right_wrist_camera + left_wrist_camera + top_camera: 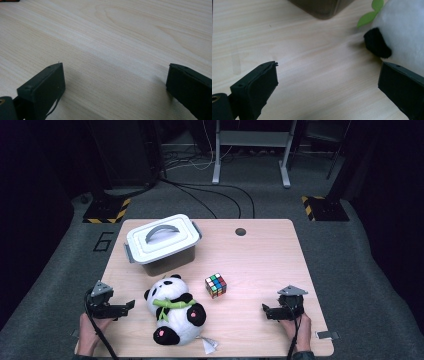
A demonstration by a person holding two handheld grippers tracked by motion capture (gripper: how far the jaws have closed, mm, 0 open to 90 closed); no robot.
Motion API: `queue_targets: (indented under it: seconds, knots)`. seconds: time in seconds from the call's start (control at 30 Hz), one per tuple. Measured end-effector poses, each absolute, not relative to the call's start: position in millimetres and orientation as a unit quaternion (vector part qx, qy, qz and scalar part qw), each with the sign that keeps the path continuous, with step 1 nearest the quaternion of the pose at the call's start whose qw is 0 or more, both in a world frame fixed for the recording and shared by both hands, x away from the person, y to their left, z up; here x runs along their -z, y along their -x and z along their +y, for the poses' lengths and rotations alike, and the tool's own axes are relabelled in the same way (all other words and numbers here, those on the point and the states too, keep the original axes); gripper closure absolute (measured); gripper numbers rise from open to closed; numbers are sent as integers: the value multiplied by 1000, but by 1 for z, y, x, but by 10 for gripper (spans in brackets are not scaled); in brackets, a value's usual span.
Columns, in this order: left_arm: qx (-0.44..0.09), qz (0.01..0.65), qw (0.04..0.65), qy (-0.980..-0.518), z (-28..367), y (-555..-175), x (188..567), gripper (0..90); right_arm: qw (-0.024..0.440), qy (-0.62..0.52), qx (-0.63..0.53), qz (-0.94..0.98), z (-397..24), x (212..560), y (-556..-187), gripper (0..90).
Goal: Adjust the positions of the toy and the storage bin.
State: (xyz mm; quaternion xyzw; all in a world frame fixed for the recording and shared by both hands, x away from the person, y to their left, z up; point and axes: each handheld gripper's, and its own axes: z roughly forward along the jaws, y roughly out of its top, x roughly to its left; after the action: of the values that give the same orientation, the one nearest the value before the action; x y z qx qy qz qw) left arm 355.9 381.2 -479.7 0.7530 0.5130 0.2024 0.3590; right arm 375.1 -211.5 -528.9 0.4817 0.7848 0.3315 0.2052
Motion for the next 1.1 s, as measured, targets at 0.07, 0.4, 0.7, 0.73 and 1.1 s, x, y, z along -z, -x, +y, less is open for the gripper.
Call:
queue_targets:
  seconds: [0.07, 0.4, 0.7, 0.73, 1.1]
  knots:
    - [-205, 510, 360, -754, 382, -359, 473, 20, 205, -482, -332, 785, -212, 529, -375, 15]
    - [-217, 502, 377, -747, 383, -380, 444, 17, 207, -482, -331, 784, -212, 529, -375, 17]
    - [-240, 490, 369, -752, 369, -409, 413, 20, 207, -481, -331, 785, -212, 529, -375, 17]
    - [-240, 488, 369, -753, 367, -413, 410, 21, 208, -481, -331, 785, -212, 529, -375, 17]
    - [-239, 488, 359, -759, 353, -458, 395, 31, 207, -485, -333, 782, -211, 529, -375, 18]
